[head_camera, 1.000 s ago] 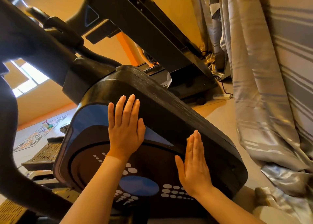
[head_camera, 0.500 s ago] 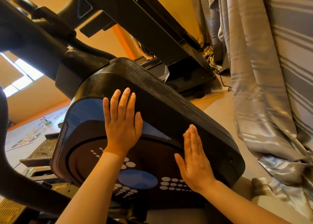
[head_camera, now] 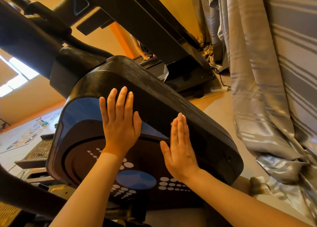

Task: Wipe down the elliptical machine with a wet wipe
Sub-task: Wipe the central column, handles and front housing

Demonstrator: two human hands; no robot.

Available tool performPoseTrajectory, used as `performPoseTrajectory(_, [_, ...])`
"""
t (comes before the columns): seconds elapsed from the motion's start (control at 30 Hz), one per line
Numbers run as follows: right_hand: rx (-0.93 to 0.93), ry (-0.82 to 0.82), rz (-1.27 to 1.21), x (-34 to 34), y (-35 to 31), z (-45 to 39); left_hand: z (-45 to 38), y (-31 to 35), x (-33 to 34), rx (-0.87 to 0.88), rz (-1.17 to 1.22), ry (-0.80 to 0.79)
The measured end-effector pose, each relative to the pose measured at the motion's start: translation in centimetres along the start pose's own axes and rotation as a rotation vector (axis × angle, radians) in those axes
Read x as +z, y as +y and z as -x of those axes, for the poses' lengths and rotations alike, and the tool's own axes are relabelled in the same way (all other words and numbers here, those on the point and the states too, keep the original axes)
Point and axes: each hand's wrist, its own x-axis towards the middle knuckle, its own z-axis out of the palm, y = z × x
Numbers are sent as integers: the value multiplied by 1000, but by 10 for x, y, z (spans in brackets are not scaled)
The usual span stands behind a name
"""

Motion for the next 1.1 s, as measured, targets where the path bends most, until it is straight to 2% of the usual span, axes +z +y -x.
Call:
performPoseTrajectory(0.07, [-43,-8,58,-1,3,0,-1,8,-2,13,-44,-21])
performPoseTrajectory(0.13, [-57,-19,87,0,18,10,3,21,-3,96,-66,-39])
performPoseTrajectory(0.23, [15,-24,41,1,49,36,20,45,2,229,6,-107])
performPoseTrajectory(0.33, [135,-7,-18,2,74,61,38,60,12,286,53,-176])
performPoseTrajectory(0.43, [221,39,-82,5,85,72,43,62,24,288,27,-141])
performPoseTrajectory(0.57, [302,139,-244,13,64,56,45,60,34,308,-11,-62])
performPoseTrajectory(0.63, [196,165,-265,12,48,39,46,60,37,316,-19,-35])
performPoseTrajectory(0.73, [-31,178,-128,10,39,18,47,59,40,331,-32,-9])
performPoseTrajectory(0.87, [-120,157,-46,7,54,18,47,58,40,338,-36,0])
performPoseTrajectory(0.93, [-45,151,-45,8,72,34,47,58,40,338,-30,-1])
performPoseTrajectory(1.03, [201,162,-130,8,98,62,47,59,39,330,-29,1])
performPoseTrajectory(1.1, [266,157,-154,8,111,73,46,60,38,326,-26,3])
